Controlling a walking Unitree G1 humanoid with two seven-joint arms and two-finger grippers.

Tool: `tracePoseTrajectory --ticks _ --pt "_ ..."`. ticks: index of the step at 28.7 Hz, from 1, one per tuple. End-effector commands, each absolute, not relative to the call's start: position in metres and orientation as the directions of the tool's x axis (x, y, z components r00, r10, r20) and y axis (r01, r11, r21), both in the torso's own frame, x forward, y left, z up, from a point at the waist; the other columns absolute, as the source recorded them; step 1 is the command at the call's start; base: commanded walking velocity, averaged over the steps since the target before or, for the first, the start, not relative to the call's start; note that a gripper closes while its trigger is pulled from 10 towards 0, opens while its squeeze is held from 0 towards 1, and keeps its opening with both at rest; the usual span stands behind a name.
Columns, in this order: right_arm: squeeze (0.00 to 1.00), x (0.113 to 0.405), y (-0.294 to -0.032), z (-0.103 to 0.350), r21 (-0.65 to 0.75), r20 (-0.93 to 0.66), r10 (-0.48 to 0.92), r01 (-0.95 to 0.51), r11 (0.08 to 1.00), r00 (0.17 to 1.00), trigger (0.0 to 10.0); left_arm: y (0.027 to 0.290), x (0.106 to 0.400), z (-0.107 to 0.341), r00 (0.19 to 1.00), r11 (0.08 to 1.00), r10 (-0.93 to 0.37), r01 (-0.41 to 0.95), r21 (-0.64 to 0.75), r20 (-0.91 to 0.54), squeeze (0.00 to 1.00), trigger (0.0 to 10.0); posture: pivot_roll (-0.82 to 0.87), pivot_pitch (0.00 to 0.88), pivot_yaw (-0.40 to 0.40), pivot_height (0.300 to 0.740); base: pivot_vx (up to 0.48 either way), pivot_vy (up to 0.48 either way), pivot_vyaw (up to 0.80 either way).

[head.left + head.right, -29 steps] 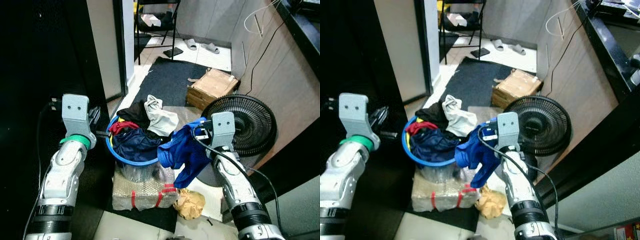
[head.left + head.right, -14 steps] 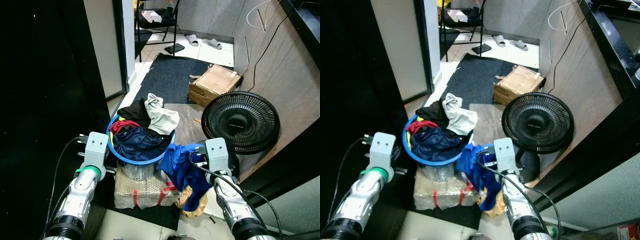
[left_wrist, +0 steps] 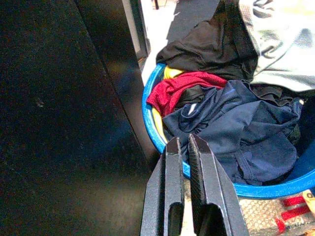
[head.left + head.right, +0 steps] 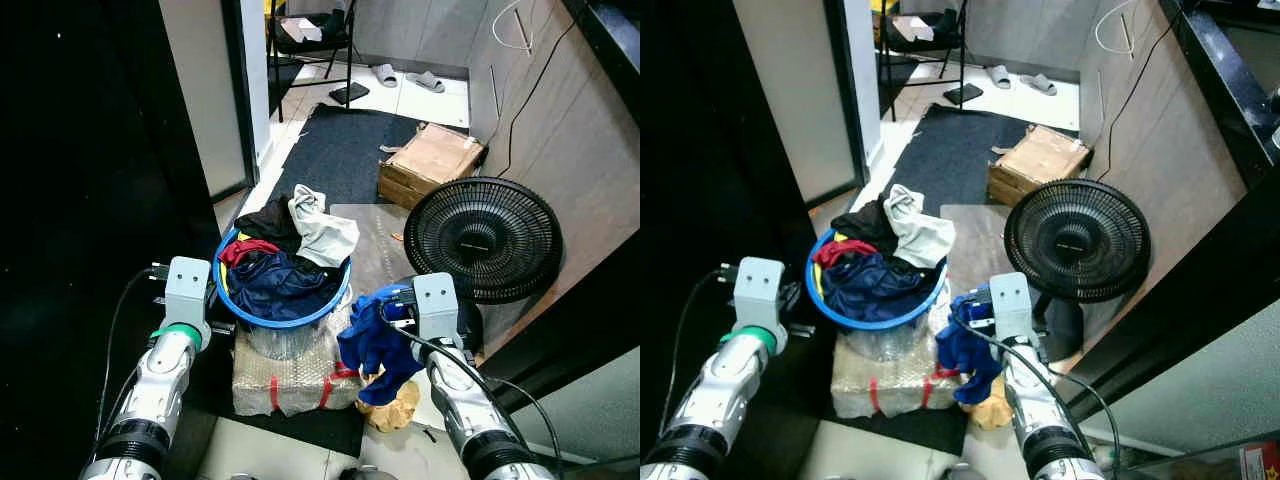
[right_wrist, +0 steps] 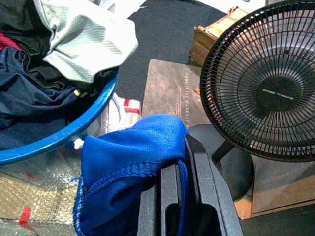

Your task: Clothes washing

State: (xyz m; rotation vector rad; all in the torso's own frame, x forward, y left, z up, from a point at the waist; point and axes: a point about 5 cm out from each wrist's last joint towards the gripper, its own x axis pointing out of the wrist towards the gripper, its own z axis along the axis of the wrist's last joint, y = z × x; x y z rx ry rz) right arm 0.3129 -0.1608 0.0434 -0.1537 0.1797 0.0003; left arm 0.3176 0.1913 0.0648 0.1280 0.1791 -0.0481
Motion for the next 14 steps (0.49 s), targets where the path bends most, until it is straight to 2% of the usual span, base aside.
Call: tracePoseTrajectory --ticks 1,3,12,14 --pt "0.0 0.313 -0.166 0.044 -0.146 -0.168 -0.035 0.011 0.989 0.985 10.0 0.192 0.317 0.064 0.983 0.992 -0.041 0.061 0.109 -0.181 0.0 10.0 -0.05 0.036 0.05 0.74 0.0 0.0 -0.51" --pt "0.0 0.312 -0.168 0.044 -0.142 -0.163 -0.044 0.021 0.99 0.986 10.0 0.19 0.319 0.068 0.985 0.992 -0.048 0.066 0.106 -0.164 0.0 10.0 -0.05 0.036 0.05 0.74 0.0 0.0 -0.51" --pt "0.0 0.315 -0.168 0.047 -0.126 -0.147 -0.053 0.034 0.991 0.988 10.0 0.192 0.324 0.077 0.99 0.991 -0.052 0.067 0.115 -0.129 0.0 10.0 -0.04 0.031 0.054 0.74 0.0 0.0 -0.8" --pt "0.0 0.316 -0.165 0.047 -0.121 -0.144 -0.047 0.029 0.992 0.988 10.0 0.199 0.324 0.077 0.991 0.991 -0.041 0.057 0.118 -0.129 0.0 10.0 -0.03 0.029 0.052 0.74 0.0 0.0 -0.8"
